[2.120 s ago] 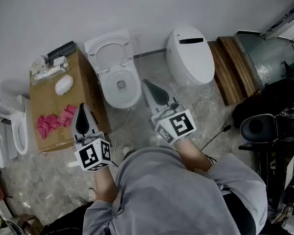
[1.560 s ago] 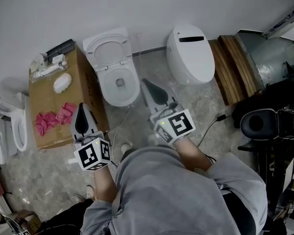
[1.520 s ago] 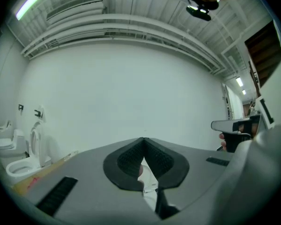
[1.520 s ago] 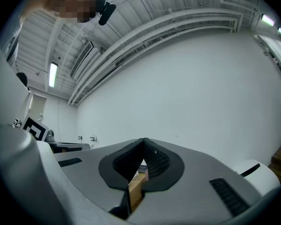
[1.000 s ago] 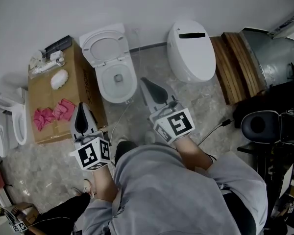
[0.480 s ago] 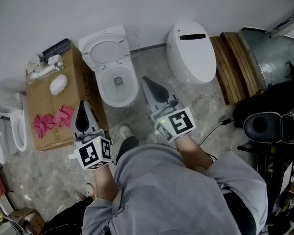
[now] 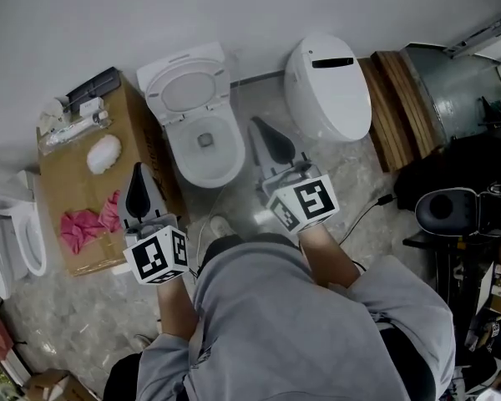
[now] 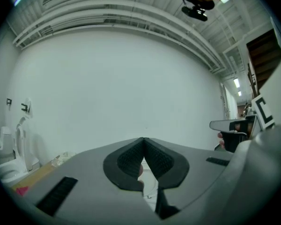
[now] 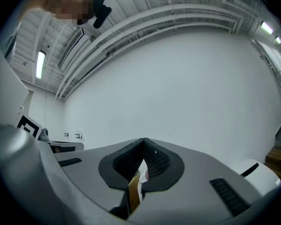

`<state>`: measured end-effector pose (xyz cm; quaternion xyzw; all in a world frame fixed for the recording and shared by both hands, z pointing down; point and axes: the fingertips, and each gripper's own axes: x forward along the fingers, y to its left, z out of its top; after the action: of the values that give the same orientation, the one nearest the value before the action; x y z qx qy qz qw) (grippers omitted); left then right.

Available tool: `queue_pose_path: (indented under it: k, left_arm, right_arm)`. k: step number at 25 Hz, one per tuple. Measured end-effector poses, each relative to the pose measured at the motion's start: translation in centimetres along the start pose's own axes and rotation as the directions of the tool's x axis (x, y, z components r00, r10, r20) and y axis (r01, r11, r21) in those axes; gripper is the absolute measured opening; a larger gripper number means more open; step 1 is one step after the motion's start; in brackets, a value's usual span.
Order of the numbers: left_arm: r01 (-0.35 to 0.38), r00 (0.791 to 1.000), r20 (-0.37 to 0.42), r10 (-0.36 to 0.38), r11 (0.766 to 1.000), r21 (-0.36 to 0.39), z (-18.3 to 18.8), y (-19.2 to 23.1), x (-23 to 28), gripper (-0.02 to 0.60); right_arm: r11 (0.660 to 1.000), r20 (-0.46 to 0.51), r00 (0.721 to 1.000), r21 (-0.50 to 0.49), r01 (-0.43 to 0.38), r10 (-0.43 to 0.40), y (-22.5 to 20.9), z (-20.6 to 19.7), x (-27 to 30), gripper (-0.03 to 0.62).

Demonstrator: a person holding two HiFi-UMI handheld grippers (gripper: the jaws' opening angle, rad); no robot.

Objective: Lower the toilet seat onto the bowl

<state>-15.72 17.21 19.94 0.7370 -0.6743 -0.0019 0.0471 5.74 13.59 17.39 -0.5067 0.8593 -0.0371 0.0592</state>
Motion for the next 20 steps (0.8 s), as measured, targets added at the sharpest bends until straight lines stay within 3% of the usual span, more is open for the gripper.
queue_pose_path:
  k: [9, 20]
  left_arm:
    - [0.017, 1.0, -0.02, -0.018, 1.0, -0.026, -0.8, 3.9, 2.9, 0.0]
    - [-0.01, 0.999, -0.032, 0.009, 0.999, -0.036, -0.9, 4.0, 7.8, 0.0]
  right_arm:
    - [1.0, -0.017, 1.0, -0.008, 0.026, -0.026, 1.4, -0.9, 4.4, -0.002]
    - [1.0, -0.045, 0.999, -0.003, -0.011, 0.011, -1.2, -1.6, 9.4, -0.002]
